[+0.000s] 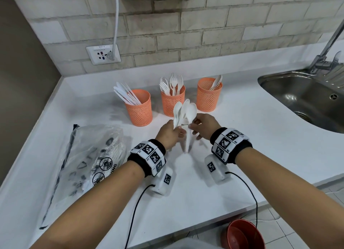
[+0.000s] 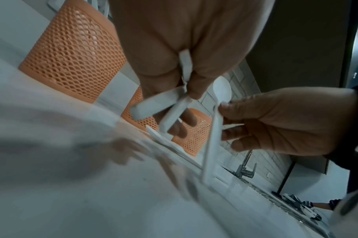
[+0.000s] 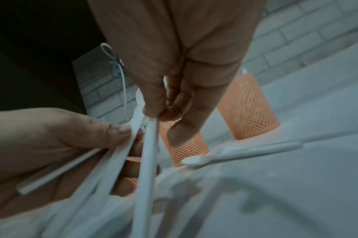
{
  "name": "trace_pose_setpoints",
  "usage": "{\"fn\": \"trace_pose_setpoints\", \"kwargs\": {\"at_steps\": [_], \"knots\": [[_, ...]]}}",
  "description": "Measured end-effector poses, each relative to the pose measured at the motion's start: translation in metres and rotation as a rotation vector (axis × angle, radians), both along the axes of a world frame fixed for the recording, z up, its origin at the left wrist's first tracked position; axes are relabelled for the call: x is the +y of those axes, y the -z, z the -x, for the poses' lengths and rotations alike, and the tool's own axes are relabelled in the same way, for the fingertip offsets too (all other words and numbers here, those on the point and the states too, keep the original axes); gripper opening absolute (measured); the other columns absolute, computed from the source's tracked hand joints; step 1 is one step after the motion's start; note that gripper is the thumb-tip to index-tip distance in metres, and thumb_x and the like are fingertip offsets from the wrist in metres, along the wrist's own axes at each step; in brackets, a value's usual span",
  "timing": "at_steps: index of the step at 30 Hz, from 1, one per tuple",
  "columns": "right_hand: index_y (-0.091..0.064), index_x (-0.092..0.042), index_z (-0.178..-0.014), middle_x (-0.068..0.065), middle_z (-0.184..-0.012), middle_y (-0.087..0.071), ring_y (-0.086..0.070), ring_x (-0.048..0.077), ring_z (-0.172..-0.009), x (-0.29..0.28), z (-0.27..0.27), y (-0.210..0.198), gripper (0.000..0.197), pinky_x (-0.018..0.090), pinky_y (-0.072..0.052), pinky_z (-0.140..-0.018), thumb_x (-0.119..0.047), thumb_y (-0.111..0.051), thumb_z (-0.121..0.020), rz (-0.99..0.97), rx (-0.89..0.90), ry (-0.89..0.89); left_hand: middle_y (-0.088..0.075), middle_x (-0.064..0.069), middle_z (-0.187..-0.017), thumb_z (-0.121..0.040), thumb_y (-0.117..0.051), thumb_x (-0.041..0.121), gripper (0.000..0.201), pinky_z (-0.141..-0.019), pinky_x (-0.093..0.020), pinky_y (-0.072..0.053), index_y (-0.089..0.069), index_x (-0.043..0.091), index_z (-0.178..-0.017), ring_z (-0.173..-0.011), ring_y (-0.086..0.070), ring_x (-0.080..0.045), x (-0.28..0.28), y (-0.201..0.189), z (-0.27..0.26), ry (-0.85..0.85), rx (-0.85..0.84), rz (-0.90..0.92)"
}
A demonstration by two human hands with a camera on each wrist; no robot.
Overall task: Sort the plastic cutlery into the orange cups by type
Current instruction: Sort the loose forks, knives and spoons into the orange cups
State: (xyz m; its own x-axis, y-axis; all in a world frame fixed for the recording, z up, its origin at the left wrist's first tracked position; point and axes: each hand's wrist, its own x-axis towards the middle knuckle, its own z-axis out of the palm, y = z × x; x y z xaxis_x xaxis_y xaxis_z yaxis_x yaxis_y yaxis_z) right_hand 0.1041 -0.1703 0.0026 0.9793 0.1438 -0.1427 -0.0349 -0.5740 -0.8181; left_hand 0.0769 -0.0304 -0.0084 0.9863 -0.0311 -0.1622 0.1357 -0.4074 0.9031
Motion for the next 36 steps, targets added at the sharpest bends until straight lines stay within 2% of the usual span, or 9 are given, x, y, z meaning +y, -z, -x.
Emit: {"fn": "trace_pose_setpoints", "kwargs": {"at_steps": [4, 7, 10, 14, 20, 25, 30, 34, 36], "knots": [[-0.051, -0.012, -0.063, 0.002, -0.065, -0.052, -0.047, 0.017, -0.063, 0.012, -0.010, 0.006, 0.024, 0.016, -0.036, -0.051, -0.011, -0.068, -0.081, -0.023, -0.085, 0.015, -0.063, -0.004, -0.085, -0.100, -0.038, 0.010, 0.027, -0.058, -0.018, -0.052, -0.047, 0.002, -0.123, -0.068, -0.062, -0.014, -0.002, 0.000, 0.003, 0.029, 0.027, 0.112], [-0.050, -0.015, -0.061, -0.005, -0.062, -0.049, -0.046, 0.013, -0.061, 0.013, -0.019, 0.009, 0.027, 0.011, -0.034, -0.054, -0.016, -0.070, -0.080, -0.026, -0.095, 0.021, -0.059, 0.000, -0.076, -0.096, -0.042, 0.004, 0.019, -0.058, -0.028, -0.050, -0.048, 0.005, -0.113, -0.062, -0.057, -0.015, 0.003, -0.001, -0.001, -0.008, 0.017, 0.087], [-0.060, -0.011, -0.084, 0.005, -0.085, -0.061, -0.056, 0.022, -0.086, 0.009, -0.032, 0.012, 0.019, 0.023, -0.043, -0.072, -0.029, -0.061, -0.087, 0.201, -0.110, 0.008, -0.058, -0.004, -0.078, -0.094, -0.042, 0.003, 0.013, -0.057, -0.032, -0.047, -0.043, 0.012, -0.103, -0.060, -0.054, -0.018, 0.008, -0.004, -0.006, -0.048, 0.037, 0.089], [-0.049, -0.009, -0.127, 0.011, -0.132, -0.046, -0.043, 0.031, -0.123, 0.002, -0.041, 0.019, 0.048, 0.042, -0.040, -0.100, -0.035, -0.057, -0.087, 0.816, -0.021, -0.037, -0.057, -0.001, -0.080, -0.094, -0.044, 0.005, 0.015, -0.057, -0.031, -0.046, -0.041, 0.014, -0.105, -0.062, -0.055, -0.014, 0.013, -0.007, -0.011, -0.061, 0.037, 0.079], [-0.053, -0.001, -0.118, 0.015, -0.125, -0.056, -0.054, 0.033, -0.116, 0.005, -0.050, 0.014, 0.044, 0.040, -0.046, -0.093, -0.024, -0.067, -0.083, 0.866, 0.110, -0.111, -0.058, -0.005, -0.087, -0.093, -0.044, 0.004, 0.016, -0.059, -0.032, -0.047, -0.043, 0.013, -0.107, -0.064, -0.055, -0.014, 0.015, -0.006, -0.014, -0.069, 0.061, 0.097], [-0.049, 0.001, -0.126, 0.015, -0.130, -0.055, -0.053, 0.032, -0.120, 0.010, -0.047, 0.012, 0.042, 0.037, -0.041, -0.099, -0.029, -0.043, -0.097, 0.896, 0.121, -0.186, -0.059, -0.011, -0.095, -0.093, -0.044, 0.004, 0.023, -0.061, -0.034, -0.047, -0.045, 0.007, -0.115, -0.065, -0.057, -0.016, 0.017, -0.005, -0.016, -0.090, 0.091, 0.091], [0.003, -0.043, -0.146, 0.010, -0.129, -0.043, -0.047, 0.030, -0.121, -0.005, -0.026, 0.016, 0.074, 0.042, -0.038, -0.101, -0.006, -0.034, -0.094, 0.875, -0.040, -0.282, -0.058, -0.011, -0.096, -0.093, -0.042, 0.003, 0.025, -0.054, -0.029, -0.046, -0.044, 0.006, -0.117, -0.064, -0.055, -0.015, 0.017, -0.007, -0.017, -0.096, 0.088, 0.070], [-0.040, -0.016, -0.130, 0.013, -0.130, -0.051, -0.052, 0.030, -0.119, 0.003, -0.026, 0.012, 0.034, 0.040, -0.038, -0.100, -0.012, -0.034, -0.097, 0.831, 0.014, -0.174, -0.054, -0.011, -0.096, -0.093, -0.037, 0.004, 0.016, -0.052, -0.027, -0.040, -0.041, 0.011, -0.107, -0.065, -0.049, -0.017, 0.018, -0.007, -0.018, -0.106, 0.102, 0.046], [-0.045, -0.004, -0.115, 0.019, -0.125, -0.055, -0.056, 0.034, -0.111, 0.007, -0.030, 0.010, 0.022, 0.039, -0.043, -0.088, -0.007, -0.035, -0.096, 0.744, 0.061, -0.122, -0.053, -0.012, -0.096, -0.093, -0.038, 0.004, 0.015, -0.051, -0.027, -0.039, -0.041, 0.009, -0.107, -0.066, -0.049, -0.019, 0.017, -0.008, -0.019, -0.120, 0.091, 0.033]]}}
